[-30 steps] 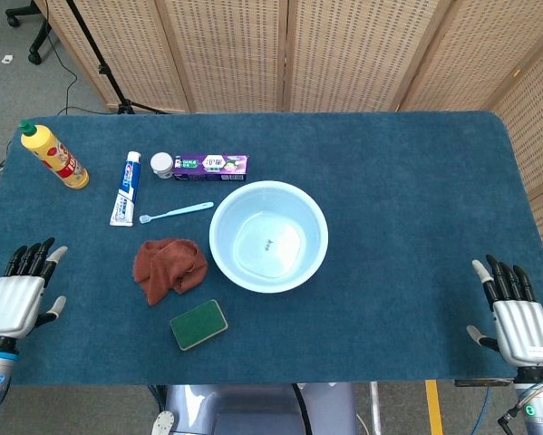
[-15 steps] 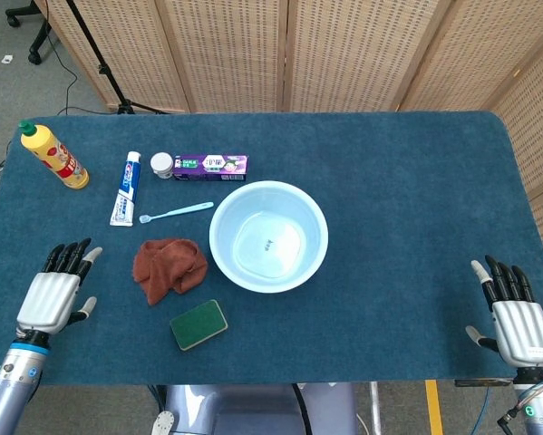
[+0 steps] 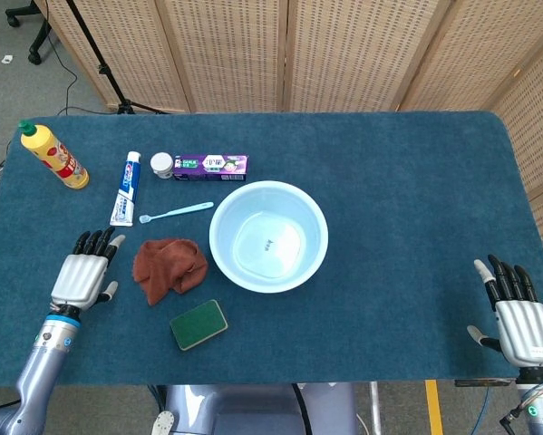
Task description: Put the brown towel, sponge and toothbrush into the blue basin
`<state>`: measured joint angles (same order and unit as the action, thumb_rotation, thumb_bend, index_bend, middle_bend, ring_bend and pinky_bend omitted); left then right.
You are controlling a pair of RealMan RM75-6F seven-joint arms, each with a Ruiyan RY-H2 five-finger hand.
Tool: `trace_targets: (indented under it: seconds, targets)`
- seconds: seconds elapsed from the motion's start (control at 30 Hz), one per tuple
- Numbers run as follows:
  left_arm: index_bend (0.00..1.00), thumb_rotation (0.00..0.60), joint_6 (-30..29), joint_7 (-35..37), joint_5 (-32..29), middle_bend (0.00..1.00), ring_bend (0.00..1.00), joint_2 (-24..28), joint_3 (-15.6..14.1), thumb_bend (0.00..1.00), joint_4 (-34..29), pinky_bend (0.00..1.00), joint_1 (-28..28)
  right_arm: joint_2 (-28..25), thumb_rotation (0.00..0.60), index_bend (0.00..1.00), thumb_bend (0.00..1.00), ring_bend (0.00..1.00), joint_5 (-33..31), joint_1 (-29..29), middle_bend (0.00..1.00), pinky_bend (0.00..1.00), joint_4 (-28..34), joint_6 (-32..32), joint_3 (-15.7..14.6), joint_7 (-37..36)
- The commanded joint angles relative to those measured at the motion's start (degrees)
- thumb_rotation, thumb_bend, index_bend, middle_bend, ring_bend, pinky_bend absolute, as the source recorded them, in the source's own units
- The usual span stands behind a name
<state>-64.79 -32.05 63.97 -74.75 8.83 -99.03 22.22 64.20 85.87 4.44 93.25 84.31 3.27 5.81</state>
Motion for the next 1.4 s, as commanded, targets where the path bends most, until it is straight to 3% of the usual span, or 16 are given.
trace_targets:
  seconds: [0.03,0.43,0.8,1.03,1.3,1.4]
  targets:
    - [0.05,0.600,2.8,-0.3,-3.0,0.00,0.00,-2.1,1.6,0.32,2.5,0.00,2.5,0.0,0.600,0.01,0.10,0.00,0.0,0.0,0.00,0.00,0.0,0.0,0.0,-0.1]
    - [0.05,0.600,3.7,-2.5,-7.7,0.00,0.00,-7.4,2.1,0.32,2.6,0.00,6.7,-0.3,0.600,0.01,0.10,0.00,0.0,0.1,0.00,0.00,0.0,-0.1,0.0,-0.9]
    - [0.08,0.600,1.7,-4.3,-8.5,0.00,0.00,-10.3,1.1,0.33,2.4,0.01,8.6,-0.4,0.600,0.01,0.10,0.00,0.3,0.1,0.00,0.00,0.1,-0.2,-0.1,-1.4]
    - [0.30,0.600,0.0,-6.9,-8.7,0.01,0.03,-13.5,0.2,0.36,5.2,0.18,9.9,-0.4,0.600,0.01,0.10,0.00,0.6,0.1,0.00,0.00,0.3,-0.2,-0.2,-1.4]
    - [0.72,0.600,-3.2,-7.3,-7.6,0.36,0.34,-16.9,-0.3,0.46,9.0,0.44,9.9,-0.6,0.600,0.01,0.10,0.00,0.6,0.1,0.00,0.00,0.2,-0.1,-0.2,-1.9]
    - [0.77,0.600,-5.6,-6.5,-5.8,0.39,0.42,-18.0,0.0,0.48,10.4,0.49,9.6,-0.5,0.600,0.01,0.10,0.00,0.7,0.1,0.00,0.00,0.2,-0.1,-0.3,-1.9]
